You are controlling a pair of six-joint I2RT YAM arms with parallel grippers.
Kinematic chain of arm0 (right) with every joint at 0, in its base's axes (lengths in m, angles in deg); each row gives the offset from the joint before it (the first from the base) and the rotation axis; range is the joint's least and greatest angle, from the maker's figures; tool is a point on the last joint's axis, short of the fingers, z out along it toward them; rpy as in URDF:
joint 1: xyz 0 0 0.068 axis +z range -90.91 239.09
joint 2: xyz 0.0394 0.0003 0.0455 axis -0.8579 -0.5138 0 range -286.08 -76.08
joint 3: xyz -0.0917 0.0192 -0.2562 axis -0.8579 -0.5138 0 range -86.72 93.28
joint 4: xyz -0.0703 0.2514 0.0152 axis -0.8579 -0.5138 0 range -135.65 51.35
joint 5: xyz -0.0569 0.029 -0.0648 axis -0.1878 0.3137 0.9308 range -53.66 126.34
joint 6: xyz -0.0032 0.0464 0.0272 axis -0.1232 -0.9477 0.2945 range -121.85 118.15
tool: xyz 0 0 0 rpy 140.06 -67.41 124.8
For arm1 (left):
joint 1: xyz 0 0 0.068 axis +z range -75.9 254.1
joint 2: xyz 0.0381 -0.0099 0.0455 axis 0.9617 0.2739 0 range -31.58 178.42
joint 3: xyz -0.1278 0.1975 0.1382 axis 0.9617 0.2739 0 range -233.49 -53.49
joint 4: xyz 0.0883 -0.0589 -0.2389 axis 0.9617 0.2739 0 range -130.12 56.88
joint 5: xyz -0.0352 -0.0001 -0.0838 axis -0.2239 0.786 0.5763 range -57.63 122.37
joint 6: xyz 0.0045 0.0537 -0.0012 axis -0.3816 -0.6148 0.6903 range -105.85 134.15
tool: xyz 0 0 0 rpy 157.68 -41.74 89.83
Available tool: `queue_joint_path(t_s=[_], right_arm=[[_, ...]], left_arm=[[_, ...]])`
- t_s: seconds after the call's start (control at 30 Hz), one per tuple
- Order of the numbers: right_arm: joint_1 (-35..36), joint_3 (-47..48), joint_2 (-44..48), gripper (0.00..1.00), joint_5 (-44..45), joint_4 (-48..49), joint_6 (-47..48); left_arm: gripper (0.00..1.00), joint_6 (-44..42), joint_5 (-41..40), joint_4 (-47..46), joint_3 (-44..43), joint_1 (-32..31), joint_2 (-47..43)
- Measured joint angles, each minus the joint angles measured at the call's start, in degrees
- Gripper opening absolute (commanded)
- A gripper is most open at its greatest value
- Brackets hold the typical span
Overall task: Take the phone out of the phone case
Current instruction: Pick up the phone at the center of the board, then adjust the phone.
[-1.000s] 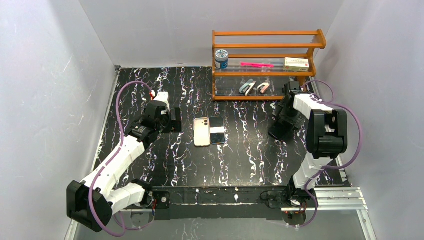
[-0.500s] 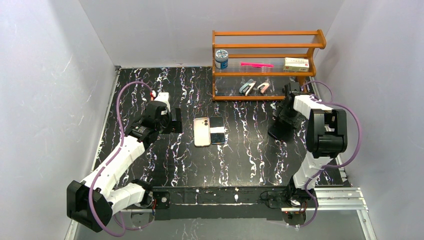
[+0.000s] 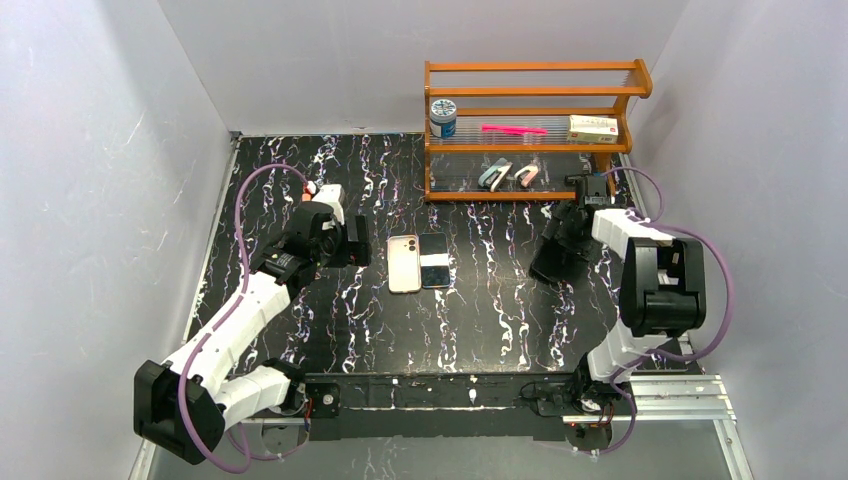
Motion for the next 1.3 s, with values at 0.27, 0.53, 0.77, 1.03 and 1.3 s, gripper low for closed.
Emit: queue_joint_path(t_s=[0.27, 0.53, 0.77, 1.03, 1.3], right_arm=[[3.32, -9.92, 7.10, 0.01, -16.50, 10.80, -0.44], [7.17, -15.32, 10.49, 0.01, -23.74, 16.11, -1.86], [10.78, -18.93, 13.18, 0.01, -28.15, 22.97, -3.26], [17.66, -19.63, 15.32, 0.01, -31.23, 28.81, -5.81], [26.32, -16.26, 15.93, 0.01, -30.53, 29.92, -7.17]], left_arm=[[0.98, 2.19, 6.54, -2.64, 0.42, 0.00, 0.00], [0.98, 6.21, 13.18, -5.01, 0.42, 0.00, 2.01], [0.98, 10.45, 17.68, -8.33, 0.70, -1.14, 5.62], [0.98, 14.27, 19.26, -12.98, 1.11, -6.47, 8.76], [0.98, 15.91, 22.32, -16.41, 1.09, -10.32, 12.13]])
